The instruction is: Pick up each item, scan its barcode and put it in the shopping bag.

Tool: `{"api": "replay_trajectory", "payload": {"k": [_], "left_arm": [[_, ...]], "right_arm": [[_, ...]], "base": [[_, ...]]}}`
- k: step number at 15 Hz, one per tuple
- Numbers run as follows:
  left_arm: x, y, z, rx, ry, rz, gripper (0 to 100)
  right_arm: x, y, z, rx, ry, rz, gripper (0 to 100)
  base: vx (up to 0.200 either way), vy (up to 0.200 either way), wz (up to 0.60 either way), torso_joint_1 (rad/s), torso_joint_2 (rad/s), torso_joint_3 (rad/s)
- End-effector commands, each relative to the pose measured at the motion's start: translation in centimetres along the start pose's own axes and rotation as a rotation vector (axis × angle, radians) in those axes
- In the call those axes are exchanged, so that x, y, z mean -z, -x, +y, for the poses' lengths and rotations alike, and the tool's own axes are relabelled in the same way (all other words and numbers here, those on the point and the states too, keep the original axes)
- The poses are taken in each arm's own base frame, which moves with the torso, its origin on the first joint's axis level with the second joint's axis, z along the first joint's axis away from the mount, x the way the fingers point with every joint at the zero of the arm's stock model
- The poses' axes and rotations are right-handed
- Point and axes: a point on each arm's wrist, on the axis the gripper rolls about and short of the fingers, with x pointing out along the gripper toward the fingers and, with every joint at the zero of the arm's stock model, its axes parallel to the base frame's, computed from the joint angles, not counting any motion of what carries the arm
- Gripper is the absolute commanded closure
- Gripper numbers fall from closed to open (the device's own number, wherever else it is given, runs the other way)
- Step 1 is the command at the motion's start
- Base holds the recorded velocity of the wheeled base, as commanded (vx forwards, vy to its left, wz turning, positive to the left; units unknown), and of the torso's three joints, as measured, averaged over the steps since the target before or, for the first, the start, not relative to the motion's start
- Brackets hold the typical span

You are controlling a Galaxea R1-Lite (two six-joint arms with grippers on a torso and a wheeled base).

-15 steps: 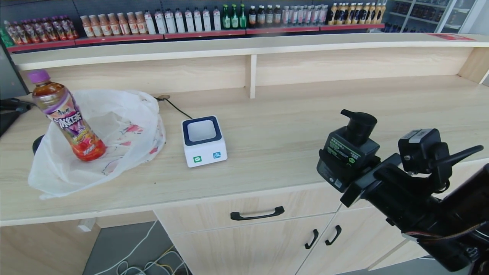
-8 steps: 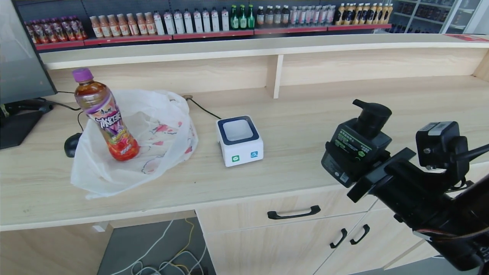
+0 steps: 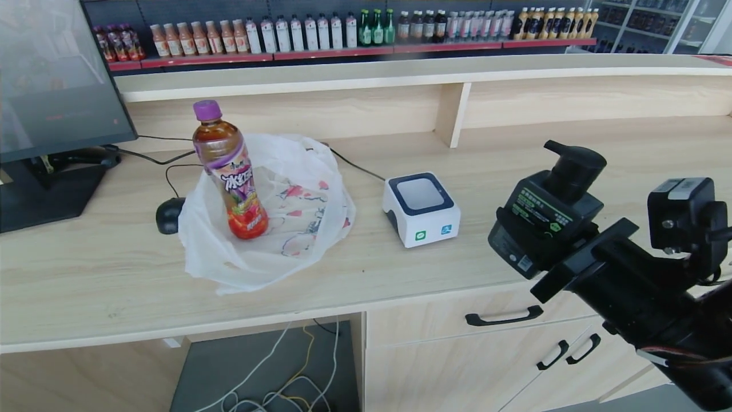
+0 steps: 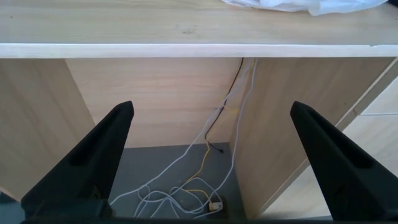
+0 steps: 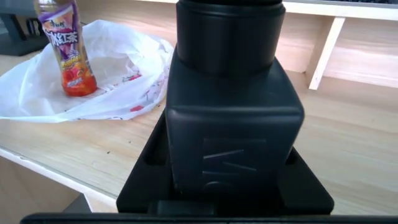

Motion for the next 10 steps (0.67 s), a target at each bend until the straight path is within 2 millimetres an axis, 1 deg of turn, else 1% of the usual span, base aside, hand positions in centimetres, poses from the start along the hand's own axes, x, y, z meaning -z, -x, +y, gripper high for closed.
{"api": "replay_trajectory", "payload": {"k": [1,4,5,7,8,10], "left_arm": [[0.0,0.0,0.0,0.000,0.000,0.000,0],[0.0,0.0,0.0,0.000,0.000,0.000,0],[0.0,0.0,0.0,0.000,0.000,0.000,0],[0.0,0.0,0.0,0.000,0.000,0.000,0],[0.0,0.0,0.0,0.000,0.000,0.000,0],[0.0,0.0,0.0,0.000,0.000,0.000,0]], "right_arm": [[-0.8,1.2,-0.1,0.000,-0.001,-0.020,100],[-1.6,4.0,-0.4,0.001,-0.002,-0.034,100],[-1.8,4.4,-0.5,0.002,-0.003,-0.040,100],[-1.9,4.6,-0.5,0.004,-0.002,-0.043,100],[-1.9,4.3,-0.5,0.005,-0.001,-0.049,100],[-2.2,3.0,-0.5,0.008,-0.001,-0.067,100]], "base": [[0.000,0.000,0.00,0.000,0.00,0.000],[0.000,0.000,0.00,0.000,0.00,0.000],[0.000,0.000,0.00,0.000,0.00,0.000],[0.000,0.000,0.00,0.000,0.00,0.000],[0.000,0.000,0.00,0.000,0.00,0.000],[0.000,0.000,0.00,0.000,0.00,0.000]]}}
